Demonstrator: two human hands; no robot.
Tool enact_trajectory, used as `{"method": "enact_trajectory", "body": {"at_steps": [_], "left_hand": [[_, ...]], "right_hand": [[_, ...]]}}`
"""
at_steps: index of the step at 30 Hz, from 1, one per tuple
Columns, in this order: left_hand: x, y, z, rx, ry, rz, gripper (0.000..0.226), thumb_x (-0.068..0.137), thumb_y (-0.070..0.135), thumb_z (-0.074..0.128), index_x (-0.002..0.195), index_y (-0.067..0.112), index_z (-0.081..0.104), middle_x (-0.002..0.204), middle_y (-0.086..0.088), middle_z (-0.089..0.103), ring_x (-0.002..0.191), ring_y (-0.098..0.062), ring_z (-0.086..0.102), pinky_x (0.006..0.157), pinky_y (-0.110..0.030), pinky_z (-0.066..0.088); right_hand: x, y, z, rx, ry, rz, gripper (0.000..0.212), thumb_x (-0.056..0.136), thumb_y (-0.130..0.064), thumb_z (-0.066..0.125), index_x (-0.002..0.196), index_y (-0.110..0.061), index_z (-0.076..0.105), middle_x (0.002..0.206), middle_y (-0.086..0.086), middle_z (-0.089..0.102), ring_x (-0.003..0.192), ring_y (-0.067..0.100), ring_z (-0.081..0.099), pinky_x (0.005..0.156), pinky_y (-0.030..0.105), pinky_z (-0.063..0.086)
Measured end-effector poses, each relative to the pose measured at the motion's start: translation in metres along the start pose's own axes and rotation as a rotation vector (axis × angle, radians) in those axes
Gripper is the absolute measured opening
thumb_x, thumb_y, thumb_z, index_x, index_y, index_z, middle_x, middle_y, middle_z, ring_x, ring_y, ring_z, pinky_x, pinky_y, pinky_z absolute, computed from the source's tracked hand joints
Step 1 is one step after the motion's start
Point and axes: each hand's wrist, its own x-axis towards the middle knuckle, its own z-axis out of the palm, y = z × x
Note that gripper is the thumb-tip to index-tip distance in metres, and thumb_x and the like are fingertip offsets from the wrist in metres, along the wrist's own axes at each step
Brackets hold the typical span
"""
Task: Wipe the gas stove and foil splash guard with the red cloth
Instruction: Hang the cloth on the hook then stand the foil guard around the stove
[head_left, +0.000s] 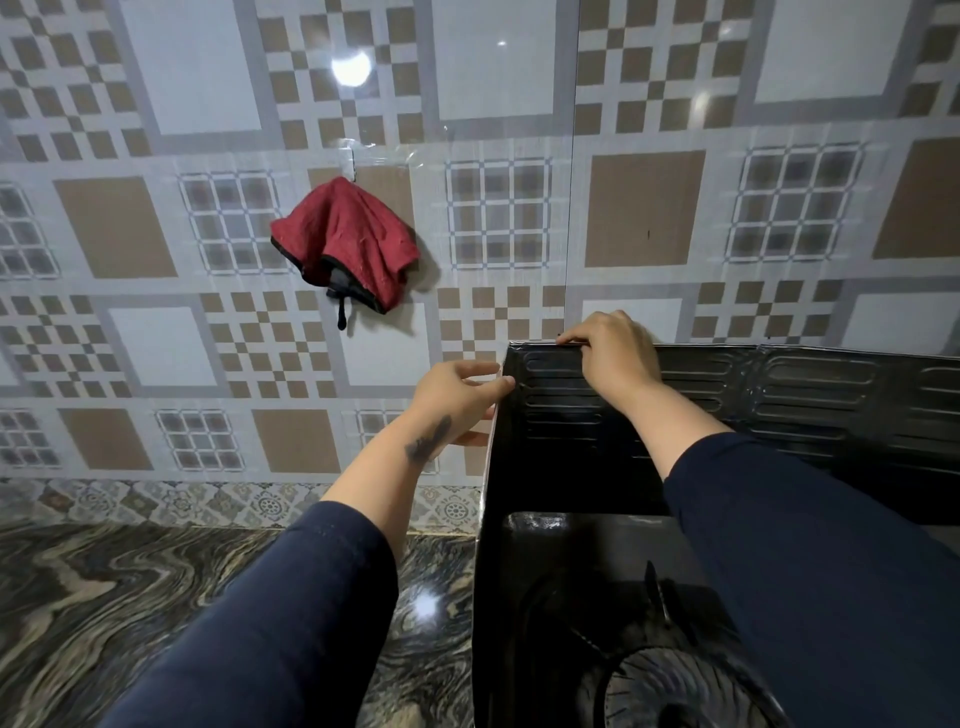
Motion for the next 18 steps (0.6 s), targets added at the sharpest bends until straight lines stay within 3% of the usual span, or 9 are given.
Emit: {"method": "enact_trajectory", "body": {"at_steps": [4,8,12,15,18], "left_hand": [[0.001,-0.005,-0.001,0.014,0.038,0.021,0.038,0.086,0.035,0.064,0.122,0.02,0.061,0.102,0.0,0.065,0.069,-0.005,0.054,0.036,-0.01,0.041],[0.002,-0.007,-0.003,0.032,0.029,0.036,0.037,0.086,0.038,0.063,0.118,0.019,0.064,0.105,-0.002,0.067,0.075,-0.006,0.056,0.047,-0.013,0.043],[0.0,-0.009,-0.006,0.054,0.031,0.049,0.041,0.085,0.048,0.061,0.116,0.02,0.064,0.108,-0.001,0.065,0.079,-0.003,0.057,0.047,-0.011,0.042],[0.001,-0.013,-0.011,0.102,0.048,0.067,0.056,0.084,0.056,0.055,0.122,0.015,0.061,0.119,-0.005,0.063,0.099,-0.015,0.06,0.07,-0.019,0.047],[0.0,-0.016,-0.018,0.127,0.038,0.07,0.06,0.087,0.057,0.05,0.123,0.011,0.061,0.121,-0.006,0.062,0.104,-0.017,0.056,0.07,-0.018,0.043]], "right_hand": [[-0.002,-0.001,0.001,-0.019,-0.025,0.001,0.042,0.087,0.004,0.055,0.112,-0.027,0.069,0.114,0.002,0.062,0.109,0.024,0.05,0.095,0.039,0.04],[-0.005,-0.004,-0.001,-0.022,-0.045,0.014,0.044,0.088,0.005,0.053,0.117,-0.026,0.066,0.118,0.002,0.059,0.113,0.025,0.047,0.097,0.041,0.042],[-0.006,-0.008,-0.003,-0.018,-0.058,0.011,0.045,0.088,0.005,0.052,0.117,-0.027,0.065,0.117,0.002,0.059,0.114,0.024,0.046,0.097,0.041,0.041],[-0.012,-0.014,-0.004,-0.023,-0.077,0.003,0.045,0.088,0.003,0.052,0.119,-0.028,0.064,0.117,0.001,0.058,0.115,0.023,0.045,0.097,0.04,0.038],[-0.02,-0.02,-0.008,0.001,-0.085,-0.004,0.045,0.09,0.001,0.052,0.119,-0.03,0.063,0.116,-0.001,0.057,0.114,0.021,0.045,0.097,0.038,0.038]]}}
